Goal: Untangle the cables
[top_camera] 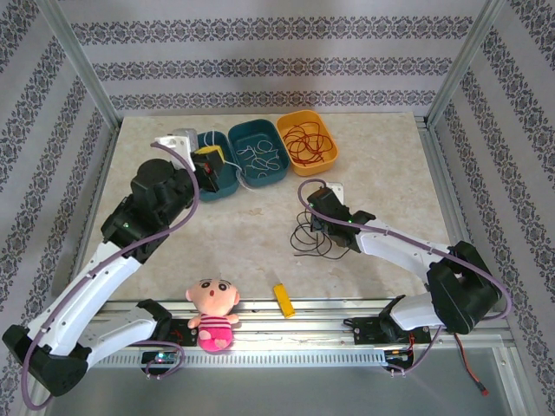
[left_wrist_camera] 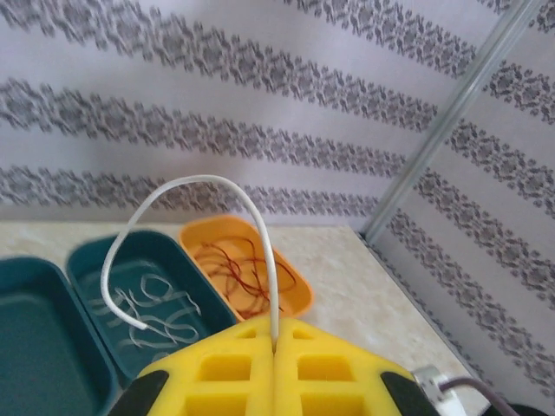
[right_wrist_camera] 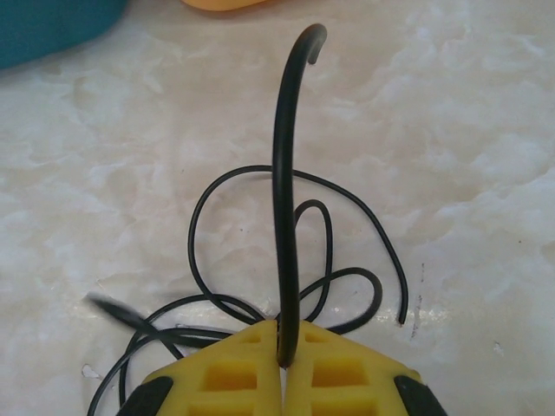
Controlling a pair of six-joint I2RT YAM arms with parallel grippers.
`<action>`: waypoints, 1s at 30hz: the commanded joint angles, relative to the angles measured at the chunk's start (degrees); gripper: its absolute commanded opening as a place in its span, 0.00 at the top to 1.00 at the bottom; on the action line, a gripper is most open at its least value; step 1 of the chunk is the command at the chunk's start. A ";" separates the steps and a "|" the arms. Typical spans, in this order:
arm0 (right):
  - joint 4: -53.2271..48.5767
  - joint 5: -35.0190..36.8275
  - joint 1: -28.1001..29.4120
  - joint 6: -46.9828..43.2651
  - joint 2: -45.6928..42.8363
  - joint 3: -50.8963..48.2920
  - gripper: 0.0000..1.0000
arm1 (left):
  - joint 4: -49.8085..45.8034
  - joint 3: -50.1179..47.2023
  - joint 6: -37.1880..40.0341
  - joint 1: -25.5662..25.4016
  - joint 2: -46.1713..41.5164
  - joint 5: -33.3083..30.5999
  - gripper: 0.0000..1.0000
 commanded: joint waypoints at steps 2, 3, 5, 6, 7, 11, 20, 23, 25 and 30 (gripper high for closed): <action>0.27 -0.50 -0.34 0.71 0.76 0.12 1.00 | -4.56 6.23 9.05 1.28 -1.04 -7.62 1.00; 0.30 -0.52 -0.32 0.71 0.87 0.09 0.98 | -4.10 7.20 9.99 1.49 -1.34 -7.77 1.00; 0.24 -0.61 -0.32 0.71 1.41 0.09 0.98 | -4.26 10.33 11.86 1.76 -0.78 -8.22 1.00; 0.34 -0.61 -0.36 0.91 1.55 0.00 0.98 | -4.52 11.52 12.44 1.81 -0.34 -8.18 1.00; 0.57 -0.82 -0.32 1.02 1.82 0.01 0.98 | -4.42 12.62 12.87 1.86 0.25 -7.73 1.00; 1.97 -1.90 -0.34 1.55 2.12 -0.26 1.00 | -3.22 14.97 12.89 1.81 4.02 -4.71 1.00; 2.95 -2.98 -0.20 1.45 0.89 -0.71 0.94 | 2.43 21.45 14.71 3.96 19.29 -1.66 1.00; 3.76 -3.24 -0.14 1.85 0.23 -1.52 0.94 | 2.37 25.12 13.87 5.38 24.82 -0.76 1.00; 4.05 -3.48 -0.13 2.20 0.06 -1.82 0.94 | 2.33 27.43 13.53 6.19 28.37 0.27 1.00; 3.63 -3.51 -0.12 2.34 0.21 -1.53 0.93 | 2.64 30.87 13.16 7.30 35.57 1.97 1.00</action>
